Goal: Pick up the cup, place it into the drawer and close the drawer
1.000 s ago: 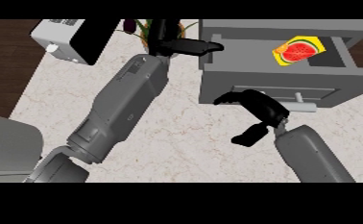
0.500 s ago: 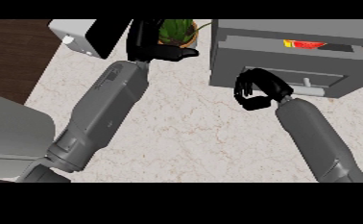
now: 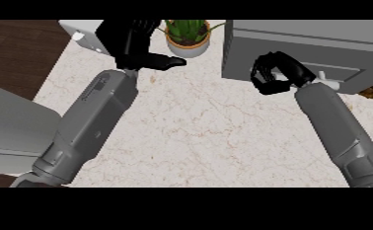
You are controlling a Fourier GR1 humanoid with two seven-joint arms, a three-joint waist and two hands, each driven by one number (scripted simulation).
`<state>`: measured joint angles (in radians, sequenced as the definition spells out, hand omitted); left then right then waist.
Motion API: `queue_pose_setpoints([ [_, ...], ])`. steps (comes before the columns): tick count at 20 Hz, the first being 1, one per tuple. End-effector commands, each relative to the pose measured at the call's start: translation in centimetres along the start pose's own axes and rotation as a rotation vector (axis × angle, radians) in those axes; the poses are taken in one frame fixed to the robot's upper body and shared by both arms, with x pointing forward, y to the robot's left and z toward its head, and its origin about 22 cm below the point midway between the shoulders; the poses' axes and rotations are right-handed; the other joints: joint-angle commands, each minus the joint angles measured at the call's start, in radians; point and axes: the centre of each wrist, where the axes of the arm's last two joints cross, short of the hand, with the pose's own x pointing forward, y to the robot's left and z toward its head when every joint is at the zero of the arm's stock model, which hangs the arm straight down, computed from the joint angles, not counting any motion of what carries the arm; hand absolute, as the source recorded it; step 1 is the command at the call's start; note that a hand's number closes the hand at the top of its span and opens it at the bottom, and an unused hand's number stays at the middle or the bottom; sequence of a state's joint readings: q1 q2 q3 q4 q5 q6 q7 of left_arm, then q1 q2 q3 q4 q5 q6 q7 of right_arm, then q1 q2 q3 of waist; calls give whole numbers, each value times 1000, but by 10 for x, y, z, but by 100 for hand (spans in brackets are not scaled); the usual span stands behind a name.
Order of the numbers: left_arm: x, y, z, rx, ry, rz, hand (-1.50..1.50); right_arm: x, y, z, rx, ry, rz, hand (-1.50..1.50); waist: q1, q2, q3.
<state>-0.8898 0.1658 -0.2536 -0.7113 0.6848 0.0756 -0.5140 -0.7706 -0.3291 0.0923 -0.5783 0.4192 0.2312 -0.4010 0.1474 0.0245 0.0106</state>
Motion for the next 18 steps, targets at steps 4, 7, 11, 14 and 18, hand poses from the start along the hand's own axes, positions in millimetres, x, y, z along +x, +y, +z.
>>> queue_pose_setpoints([
  [4, -3, 18, 14, -20, 17, 1, -150, 25, -85, 2, -223, 26, 30, 150, 49, 18, -6],
  [7, -1, 13, 11, -40, 25, 2, -150, 31, -96, 5, -218, -2, 19, 150, 51, 25, -6],
  [11, -1, 6, 12, -60, 18, 35, -150, 34, -100, 6, -219, -27, -6, 150, 68, 24, -6],
  [14, -2, 19, 18, -52, 28, 29, -150, 36, -115, 15, -215, -31, -23, 150, 80, 22, -8],
  [18, -1, 27, 21, -52, 33, 20, -150, 31, -112, 19, -199, -28, -43, 150, 93, 23, -8],
])
